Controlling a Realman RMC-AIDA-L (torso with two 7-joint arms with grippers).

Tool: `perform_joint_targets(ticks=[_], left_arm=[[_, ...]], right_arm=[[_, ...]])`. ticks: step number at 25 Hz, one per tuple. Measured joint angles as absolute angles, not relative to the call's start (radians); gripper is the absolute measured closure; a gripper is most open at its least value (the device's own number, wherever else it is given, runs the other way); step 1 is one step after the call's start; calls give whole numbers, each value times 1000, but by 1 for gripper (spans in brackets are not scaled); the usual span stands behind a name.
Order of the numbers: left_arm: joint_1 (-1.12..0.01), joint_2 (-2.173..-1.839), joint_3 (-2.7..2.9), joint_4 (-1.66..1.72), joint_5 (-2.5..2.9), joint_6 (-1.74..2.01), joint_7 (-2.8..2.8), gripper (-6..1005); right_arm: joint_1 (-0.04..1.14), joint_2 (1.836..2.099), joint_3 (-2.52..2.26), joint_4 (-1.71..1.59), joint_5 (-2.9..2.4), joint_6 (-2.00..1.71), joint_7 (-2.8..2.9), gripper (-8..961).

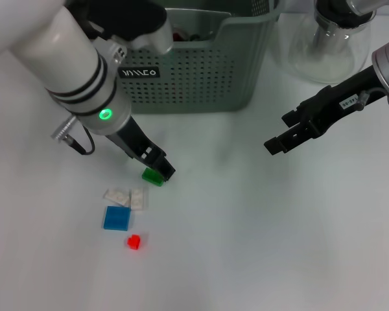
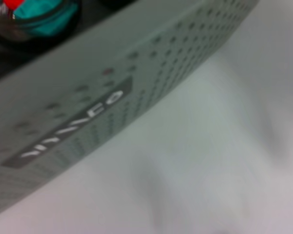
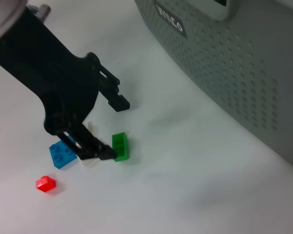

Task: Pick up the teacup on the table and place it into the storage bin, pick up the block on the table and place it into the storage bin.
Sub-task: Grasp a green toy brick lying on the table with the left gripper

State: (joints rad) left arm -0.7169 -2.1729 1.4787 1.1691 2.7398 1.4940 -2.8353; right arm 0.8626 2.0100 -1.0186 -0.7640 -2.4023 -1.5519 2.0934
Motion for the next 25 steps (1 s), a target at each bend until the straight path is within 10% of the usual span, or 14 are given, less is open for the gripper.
perform_joint_targets(ticks=[25], left_arm=[[-715,-2175,1589,1098,2752,1413,-2902,243]], right_arm=[[855,2013,-1020,-764,-2402,-1549,2077,26]])
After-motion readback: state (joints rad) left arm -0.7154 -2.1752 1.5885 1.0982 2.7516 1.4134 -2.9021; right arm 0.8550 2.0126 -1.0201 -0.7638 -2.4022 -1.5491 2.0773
